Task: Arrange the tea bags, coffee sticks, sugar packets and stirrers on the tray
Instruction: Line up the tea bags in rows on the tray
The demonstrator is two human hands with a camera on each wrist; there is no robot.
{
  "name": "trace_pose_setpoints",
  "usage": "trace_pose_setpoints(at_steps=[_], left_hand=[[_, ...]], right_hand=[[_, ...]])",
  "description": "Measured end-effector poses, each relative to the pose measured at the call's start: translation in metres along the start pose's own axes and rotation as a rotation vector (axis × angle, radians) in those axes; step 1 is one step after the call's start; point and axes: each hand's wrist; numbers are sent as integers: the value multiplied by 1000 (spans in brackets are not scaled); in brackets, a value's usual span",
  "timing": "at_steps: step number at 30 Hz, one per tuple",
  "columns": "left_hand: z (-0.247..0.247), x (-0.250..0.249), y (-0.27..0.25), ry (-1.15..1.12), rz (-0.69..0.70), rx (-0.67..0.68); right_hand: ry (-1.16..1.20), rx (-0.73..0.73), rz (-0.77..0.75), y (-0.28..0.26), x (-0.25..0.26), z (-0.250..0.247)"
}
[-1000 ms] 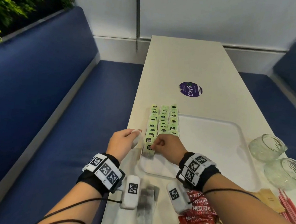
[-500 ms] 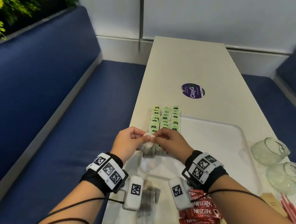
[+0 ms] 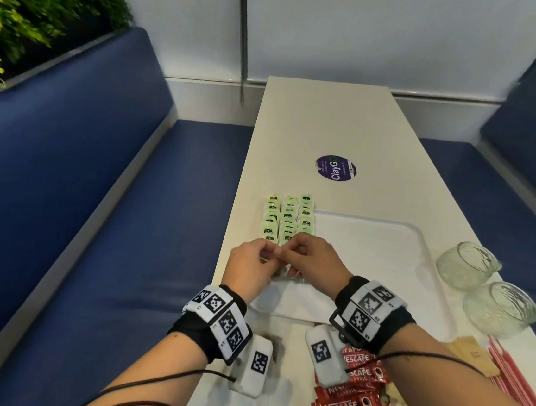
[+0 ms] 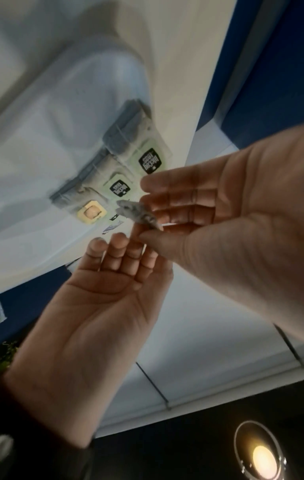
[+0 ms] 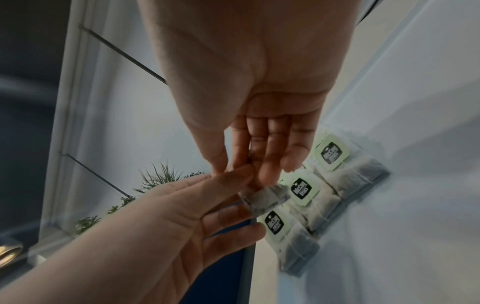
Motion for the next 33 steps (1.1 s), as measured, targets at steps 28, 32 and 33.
trace_pose_setpoints(at_steps=[28, 32, 33], left_hand=[[-4, 25, 24, 559, 184, 194], [5, 21, 20, 501, 198, 203], [7, 21, 20, 493, 197, 220]], right_hand=[[-120, -32, 221, 9, -31, 6], [-270, -78, 145, 11, -39, -4], [-326, -67, 125, 11, -41, -5]])
Point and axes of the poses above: each hand's wrist, its own y-axis towards the middle knuckle, its own z-axis out of the palm, x = y × z, and after that the axes turned 14 degrees about -x, right-handed
